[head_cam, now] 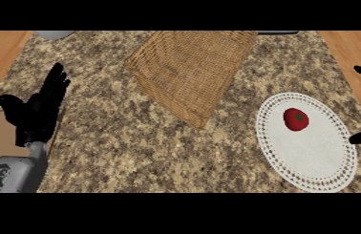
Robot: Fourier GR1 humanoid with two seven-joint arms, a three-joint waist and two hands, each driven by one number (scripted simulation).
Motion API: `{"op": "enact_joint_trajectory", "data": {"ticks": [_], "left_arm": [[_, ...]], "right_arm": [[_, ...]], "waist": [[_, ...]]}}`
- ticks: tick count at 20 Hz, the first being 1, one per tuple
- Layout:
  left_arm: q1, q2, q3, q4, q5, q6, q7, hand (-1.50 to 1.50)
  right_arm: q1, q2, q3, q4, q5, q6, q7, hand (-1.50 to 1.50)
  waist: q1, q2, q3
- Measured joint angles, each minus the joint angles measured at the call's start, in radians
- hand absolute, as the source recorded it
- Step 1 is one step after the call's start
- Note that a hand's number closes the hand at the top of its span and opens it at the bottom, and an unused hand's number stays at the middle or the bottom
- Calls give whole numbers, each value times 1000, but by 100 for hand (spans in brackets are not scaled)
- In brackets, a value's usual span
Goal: Pick the tomato from the placemat and place it in the basket
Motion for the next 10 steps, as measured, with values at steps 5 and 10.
{"op": "enact_joint_trajectory", "data": {"ticks": [5, 10], "left_arm": [[16, -35, 12, -22, -40, -8, 8, 0], [2, -61, 31, 5, -65, -25, 1, 0]], "right_arm": [[16, 73, 0, 48, 72, -35, -74, -150], [17, 148, 15, 128, 161, -114, -191, -150]], "waist": [[2, 1, 1], [3, 1, 0]]}}
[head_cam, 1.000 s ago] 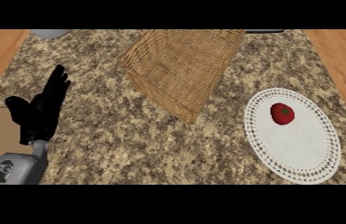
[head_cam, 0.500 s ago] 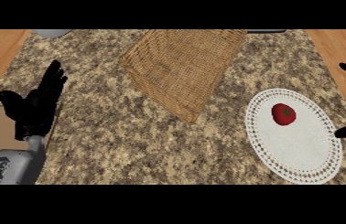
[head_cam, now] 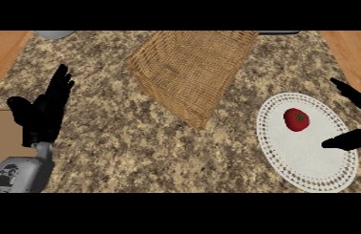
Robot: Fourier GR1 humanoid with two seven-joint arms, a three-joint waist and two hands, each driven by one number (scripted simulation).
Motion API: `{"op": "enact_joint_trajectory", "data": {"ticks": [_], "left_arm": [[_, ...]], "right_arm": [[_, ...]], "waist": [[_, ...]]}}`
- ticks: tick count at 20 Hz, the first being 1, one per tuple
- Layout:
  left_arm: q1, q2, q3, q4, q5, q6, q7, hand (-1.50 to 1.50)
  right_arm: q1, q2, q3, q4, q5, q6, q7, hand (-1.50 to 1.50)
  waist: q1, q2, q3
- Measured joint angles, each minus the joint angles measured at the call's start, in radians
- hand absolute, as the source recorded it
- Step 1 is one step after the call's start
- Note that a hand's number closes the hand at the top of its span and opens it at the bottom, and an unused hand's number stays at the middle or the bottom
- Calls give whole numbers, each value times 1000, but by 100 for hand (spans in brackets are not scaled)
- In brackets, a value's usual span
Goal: Pick the tomato from the placemat and place it in the basket
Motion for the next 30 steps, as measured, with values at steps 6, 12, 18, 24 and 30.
{"op": "enact_joint_trajectory", "data": {"ticks": [6, 12, 18, 24, 30], "left_arm": [[-23, -29, 44, 33, -28, -38, -5, 0], [6, -59, 60, -7, -68, -51, 10, 0], [16, -88, 91, -3, -103, -78, -3, 0], [-7, -85, 131, -1, -106, -117, 31, 0], [6, -120, 127, -42, -136, -110, 47, 0]], "right_arm": [[-3, 60, -13, 42, 78, -60, -71, -150], [27, 99, -35, 3, 101, -64, -88, -150], [13, 133, -55, 24, 139, -66, -98, -150], [4, 167, -47, 63, 202, -98, -99, -150], [-37, 190, -47, 176, 268, -157, -132, -150]], "waist": [[-1, 0, 0], [-2, -1, 0], [-2, -1, 0], [-1, -1, 0], [1, 0, 0]]}}
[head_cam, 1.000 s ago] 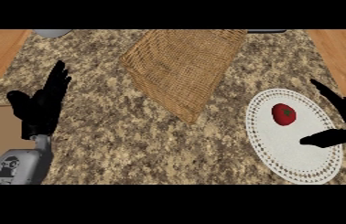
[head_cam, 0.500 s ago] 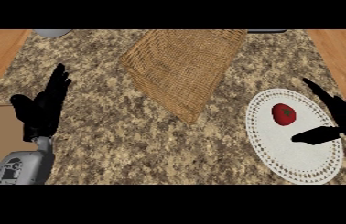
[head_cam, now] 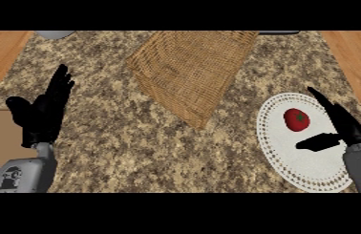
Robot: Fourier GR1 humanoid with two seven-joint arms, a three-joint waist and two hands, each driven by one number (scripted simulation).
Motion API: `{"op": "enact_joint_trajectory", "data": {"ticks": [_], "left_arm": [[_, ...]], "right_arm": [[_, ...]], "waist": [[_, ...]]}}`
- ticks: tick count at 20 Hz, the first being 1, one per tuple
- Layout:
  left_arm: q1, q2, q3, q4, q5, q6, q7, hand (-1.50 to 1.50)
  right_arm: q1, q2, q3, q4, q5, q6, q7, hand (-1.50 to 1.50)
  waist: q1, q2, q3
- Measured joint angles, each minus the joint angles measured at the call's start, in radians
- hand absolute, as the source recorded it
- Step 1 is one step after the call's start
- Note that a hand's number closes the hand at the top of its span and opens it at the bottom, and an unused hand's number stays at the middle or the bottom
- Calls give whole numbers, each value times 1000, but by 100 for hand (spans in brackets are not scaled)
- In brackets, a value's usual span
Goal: Pick the tomato from the placemat and place it in the basket
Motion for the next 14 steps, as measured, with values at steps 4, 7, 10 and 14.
{"op": "enact_joint_trajectory", "data": {"ticks": [4, 7, 10, 14], "left_arm": [[7, -18, -1, 1, -20, -5, -15, 0], [-4, -23, 12, 13, -24, -15, -16, 0], [-19, -11, 34, 24, -21, -36, -11, 0], [-9, -29, 39, 33, -32, -37, -30, 0]], "right_arm": [[-27, 11, -3, 86, 28, -29, -43, -150], [-55, 17, 0, 111, 43, -28, -43, -150], [-66, 12, -4, 138, 53, -26, -57, -150], [-83, 28, 4, 163, 77, -41, -49, -150]], "waist": [[1, 0, 0], [0, 0, 0], [0, 0, 0], [-1, -1, -2]]}}
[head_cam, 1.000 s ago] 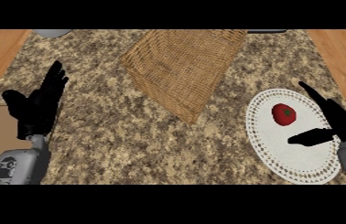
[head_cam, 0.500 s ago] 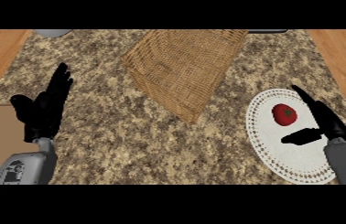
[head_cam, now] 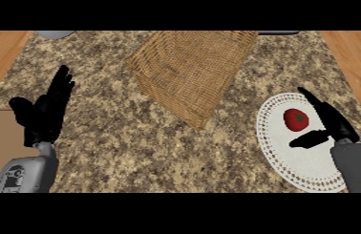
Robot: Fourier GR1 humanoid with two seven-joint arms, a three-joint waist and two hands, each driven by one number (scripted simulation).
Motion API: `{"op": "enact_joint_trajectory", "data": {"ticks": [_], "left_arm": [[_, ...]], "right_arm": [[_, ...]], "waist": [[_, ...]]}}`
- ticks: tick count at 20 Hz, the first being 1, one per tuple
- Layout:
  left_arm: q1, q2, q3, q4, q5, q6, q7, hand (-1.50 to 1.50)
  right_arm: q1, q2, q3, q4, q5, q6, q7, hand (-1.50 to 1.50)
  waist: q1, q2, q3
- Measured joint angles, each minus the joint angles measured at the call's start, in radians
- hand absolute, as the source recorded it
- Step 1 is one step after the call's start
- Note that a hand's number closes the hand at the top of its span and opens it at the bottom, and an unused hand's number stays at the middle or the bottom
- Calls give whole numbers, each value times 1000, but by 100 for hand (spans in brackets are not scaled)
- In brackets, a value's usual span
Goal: Pick the tomato from the placemat and place it in the basket
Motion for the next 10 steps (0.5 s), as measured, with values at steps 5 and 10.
{"op": "enact_joint_trajectory", "data": {"ticks": [5, 10], "left_arm": [[-1, -2, 11, 0, -3, -14, 0, 0], [0, -13, 4, -24, -10, -9, 20, 0]], "right_arm": [[-20, -7, 4, 59, 15, 16, -38, 150], [-41, -25, 45, 113, 66, 28, -108, 150]], "waist": [[1, -2, -3], [3, -7, -13]]}}
